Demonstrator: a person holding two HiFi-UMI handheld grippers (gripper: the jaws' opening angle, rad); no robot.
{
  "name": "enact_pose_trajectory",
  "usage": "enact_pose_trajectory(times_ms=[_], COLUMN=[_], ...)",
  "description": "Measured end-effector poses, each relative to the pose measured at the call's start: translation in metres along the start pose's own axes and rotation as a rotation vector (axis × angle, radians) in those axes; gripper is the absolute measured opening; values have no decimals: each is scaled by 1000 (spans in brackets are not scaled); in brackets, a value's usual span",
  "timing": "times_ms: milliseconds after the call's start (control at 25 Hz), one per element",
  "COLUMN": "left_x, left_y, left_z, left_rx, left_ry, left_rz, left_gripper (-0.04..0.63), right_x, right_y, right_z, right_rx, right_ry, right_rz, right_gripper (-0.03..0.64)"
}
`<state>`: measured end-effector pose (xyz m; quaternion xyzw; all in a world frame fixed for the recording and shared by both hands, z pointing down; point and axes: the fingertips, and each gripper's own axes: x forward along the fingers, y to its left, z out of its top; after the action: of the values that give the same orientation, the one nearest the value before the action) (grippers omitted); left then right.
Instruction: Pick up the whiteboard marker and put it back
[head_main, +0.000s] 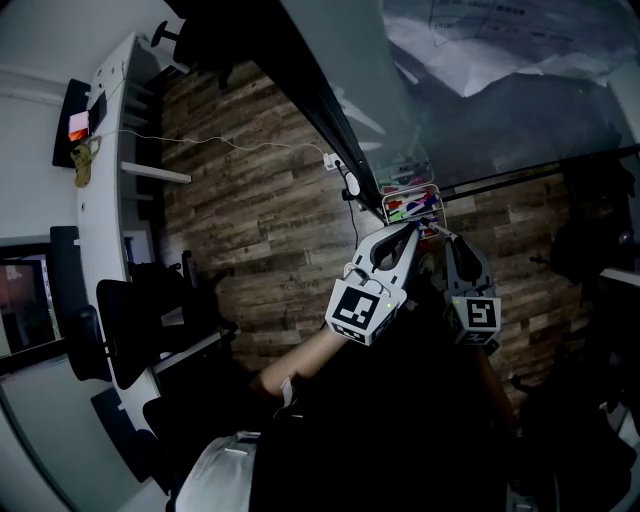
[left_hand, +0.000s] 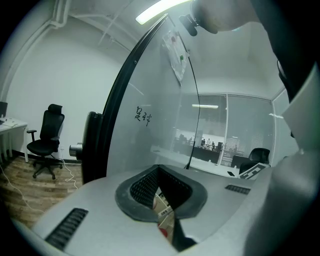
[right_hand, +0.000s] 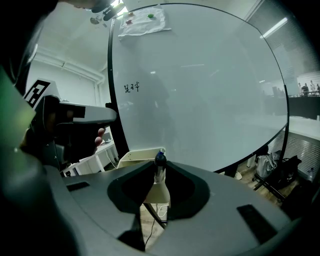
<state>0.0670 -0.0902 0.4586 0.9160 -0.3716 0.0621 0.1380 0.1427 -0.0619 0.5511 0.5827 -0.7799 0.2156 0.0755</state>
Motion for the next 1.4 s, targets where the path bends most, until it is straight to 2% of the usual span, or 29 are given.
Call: enact_pose_trajectory(times_ms=[640, 920, 1400], left_x=[5, 8, 4], left_y=[-1, 0, 4], left_z=[-1, 0, 5], left_rx=[-6, -5, -6], left_ry=[4, 7, -14], left_rz=[13, -2, -19], left_gripper=[8, 6, 8], right_x=[4, 1, -7], right_y=[-5, -7, -7], right_z=[7, 0, 7], right_rx=[2, -24, -4], right_ry=[-23, 23, -30], right_rz=[15, 13, -15], right_gripper=[80, 95, 110])
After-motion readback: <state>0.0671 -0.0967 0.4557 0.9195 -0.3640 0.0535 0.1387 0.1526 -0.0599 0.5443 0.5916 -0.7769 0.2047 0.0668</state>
